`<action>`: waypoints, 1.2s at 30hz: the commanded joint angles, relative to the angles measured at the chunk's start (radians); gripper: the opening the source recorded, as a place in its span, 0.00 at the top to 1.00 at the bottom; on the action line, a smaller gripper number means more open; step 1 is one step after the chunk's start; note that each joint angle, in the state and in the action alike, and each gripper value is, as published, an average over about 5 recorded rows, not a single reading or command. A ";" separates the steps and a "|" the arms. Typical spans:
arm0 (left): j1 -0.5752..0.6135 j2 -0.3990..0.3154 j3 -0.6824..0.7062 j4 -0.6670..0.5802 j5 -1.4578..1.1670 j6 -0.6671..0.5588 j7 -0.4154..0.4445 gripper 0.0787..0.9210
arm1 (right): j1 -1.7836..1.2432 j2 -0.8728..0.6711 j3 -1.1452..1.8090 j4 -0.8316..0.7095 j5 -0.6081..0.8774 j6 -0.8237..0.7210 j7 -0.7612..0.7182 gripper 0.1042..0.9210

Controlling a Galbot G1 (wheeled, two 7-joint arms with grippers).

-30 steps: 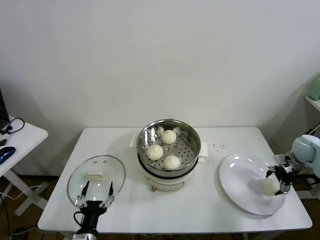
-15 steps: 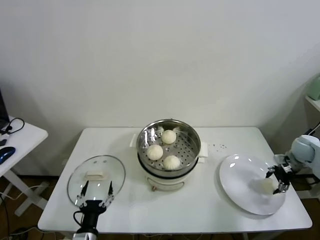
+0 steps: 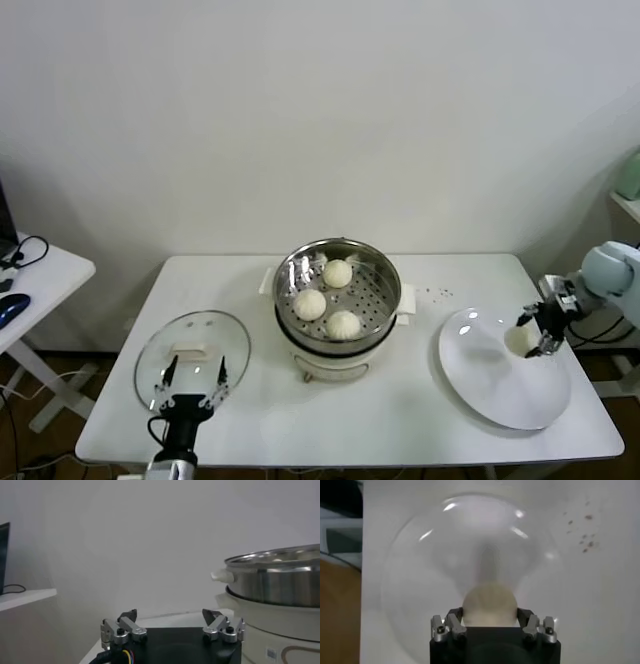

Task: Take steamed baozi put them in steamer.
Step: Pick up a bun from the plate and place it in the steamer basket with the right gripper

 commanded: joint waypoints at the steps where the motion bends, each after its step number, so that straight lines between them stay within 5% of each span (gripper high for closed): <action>1: 0.006 -0.001 0.001 -0.019 -0.001 -0.002 0.000 0.12 | 0.506 0.150 -0.407 0.010 0.391 -0.092 -0.004 0.27; 19: 0.008 -0.002 0.029 -0.023 -0.004 -0.003 0.001 0.12 | 0.656 0.608 -0.694 -0.021 0.727 -0.119 -0.001 0.27; 36: -0.011 0.007 0.016 -0.028 -0.023 0.006 0.002 0.12 | 0.510 0.790 -0.684 -0.124 0.733 -0.147 0.035 0.26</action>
